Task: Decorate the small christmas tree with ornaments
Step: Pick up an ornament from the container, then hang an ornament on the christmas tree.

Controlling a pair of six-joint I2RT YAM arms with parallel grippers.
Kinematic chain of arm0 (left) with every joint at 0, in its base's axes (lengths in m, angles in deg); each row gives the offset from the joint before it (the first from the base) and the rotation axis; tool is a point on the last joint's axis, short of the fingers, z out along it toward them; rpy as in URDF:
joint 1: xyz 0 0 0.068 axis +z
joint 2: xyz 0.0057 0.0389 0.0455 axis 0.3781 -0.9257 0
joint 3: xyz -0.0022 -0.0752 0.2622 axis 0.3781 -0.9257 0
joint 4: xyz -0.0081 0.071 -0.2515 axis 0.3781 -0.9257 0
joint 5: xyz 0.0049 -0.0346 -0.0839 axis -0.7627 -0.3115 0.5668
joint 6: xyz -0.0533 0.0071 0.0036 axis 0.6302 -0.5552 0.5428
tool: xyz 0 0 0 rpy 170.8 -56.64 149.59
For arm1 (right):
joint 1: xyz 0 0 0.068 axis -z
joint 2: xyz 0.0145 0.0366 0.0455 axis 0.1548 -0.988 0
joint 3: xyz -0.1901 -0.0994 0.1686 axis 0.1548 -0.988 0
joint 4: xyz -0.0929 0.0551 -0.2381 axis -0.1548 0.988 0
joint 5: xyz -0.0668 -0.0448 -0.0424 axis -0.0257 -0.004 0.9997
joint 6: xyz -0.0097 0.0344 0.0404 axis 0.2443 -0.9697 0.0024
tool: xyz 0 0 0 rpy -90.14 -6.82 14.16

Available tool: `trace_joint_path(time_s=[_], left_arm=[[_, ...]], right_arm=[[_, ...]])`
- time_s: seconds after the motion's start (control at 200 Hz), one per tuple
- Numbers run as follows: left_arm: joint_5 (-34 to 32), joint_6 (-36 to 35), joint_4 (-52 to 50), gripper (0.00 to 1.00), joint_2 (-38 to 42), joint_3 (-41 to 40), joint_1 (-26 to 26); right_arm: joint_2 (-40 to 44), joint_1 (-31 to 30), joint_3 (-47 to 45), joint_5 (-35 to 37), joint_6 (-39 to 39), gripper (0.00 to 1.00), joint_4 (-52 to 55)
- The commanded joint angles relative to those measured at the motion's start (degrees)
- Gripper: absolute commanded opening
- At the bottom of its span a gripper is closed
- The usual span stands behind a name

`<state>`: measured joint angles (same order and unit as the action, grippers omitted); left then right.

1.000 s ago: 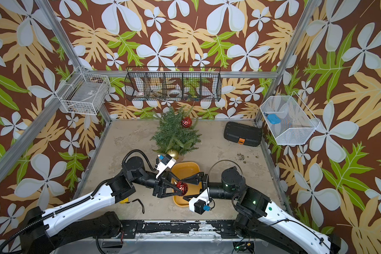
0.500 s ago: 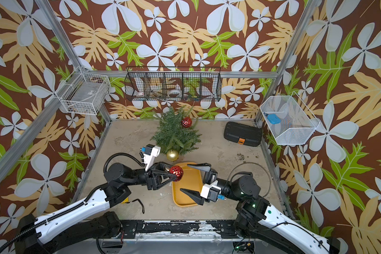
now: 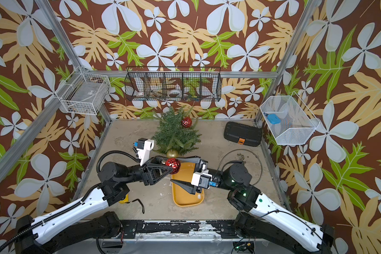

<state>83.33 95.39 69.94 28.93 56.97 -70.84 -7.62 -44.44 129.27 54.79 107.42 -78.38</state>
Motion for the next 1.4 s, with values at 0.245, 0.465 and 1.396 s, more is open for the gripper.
trace_joint_path(time_s=[0.245,0.465,1.396], left_arm=[[-0.1,0.6,1.5,0.54,-0.5,0.9,0.1],[0.2,0.6,1.5,0.54,-0.5,1.0,0.0],[-16.7,-36.2,-44.0,0.79,6.1,16.5,0.2]], right_arm=[[-2.6,-0.2,1.8,-0.1,0.8,0.67,-1.2],[-2.8,-0.2,1.9,1.0,1.0,0.58,-1.0],[4.2,11.3,-1.9,6.5,0.2,0.49,6.7]])
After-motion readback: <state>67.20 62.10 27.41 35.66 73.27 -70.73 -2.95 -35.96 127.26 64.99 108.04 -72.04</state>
